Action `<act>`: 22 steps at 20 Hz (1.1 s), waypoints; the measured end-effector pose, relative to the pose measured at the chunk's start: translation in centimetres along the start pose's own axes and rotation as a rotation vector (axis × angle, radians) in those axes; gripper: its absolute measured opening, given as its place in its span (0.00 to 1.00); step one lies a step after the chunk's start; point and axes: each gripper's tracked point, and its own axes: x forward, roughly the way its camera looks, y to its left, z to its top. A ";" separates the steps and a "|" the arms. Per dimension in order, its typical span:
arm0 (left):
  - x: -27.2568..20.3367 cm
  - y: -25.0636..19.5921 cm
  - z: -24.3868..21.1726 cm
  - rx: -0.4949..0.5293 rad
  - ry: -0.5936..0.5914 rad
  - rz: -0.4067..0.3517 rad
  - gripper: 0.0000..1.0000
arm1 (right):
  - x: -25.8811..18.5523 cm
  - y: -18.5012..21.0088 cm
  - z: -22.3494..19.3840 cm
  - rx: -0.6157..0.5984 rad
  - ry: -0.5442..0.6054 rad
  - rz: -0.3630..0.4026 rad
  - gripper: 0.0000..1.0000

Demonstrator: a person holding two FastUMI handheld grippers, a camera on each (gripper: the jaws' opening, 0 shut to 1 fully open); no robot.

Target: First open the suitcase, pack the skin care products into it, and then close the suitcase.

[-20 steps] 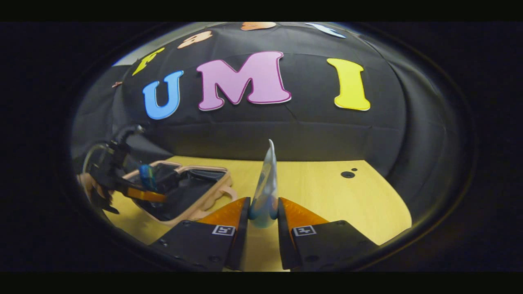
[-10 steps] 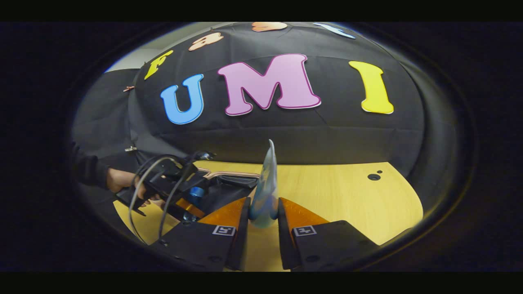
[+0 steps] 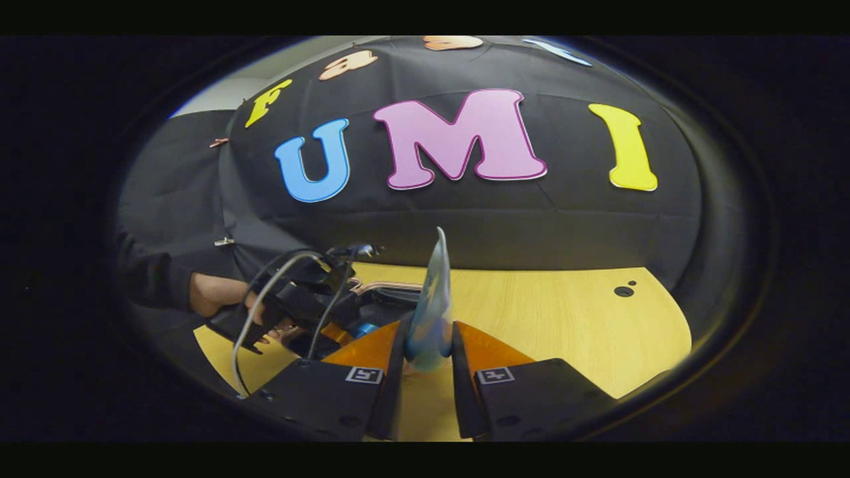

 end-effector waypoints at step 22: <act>-18.5 9.2 -6.8 -0.219 -0.486 -0.114 0.92 | 12.7 7.9 -16.3 0.172 0.649 -0.143 0.38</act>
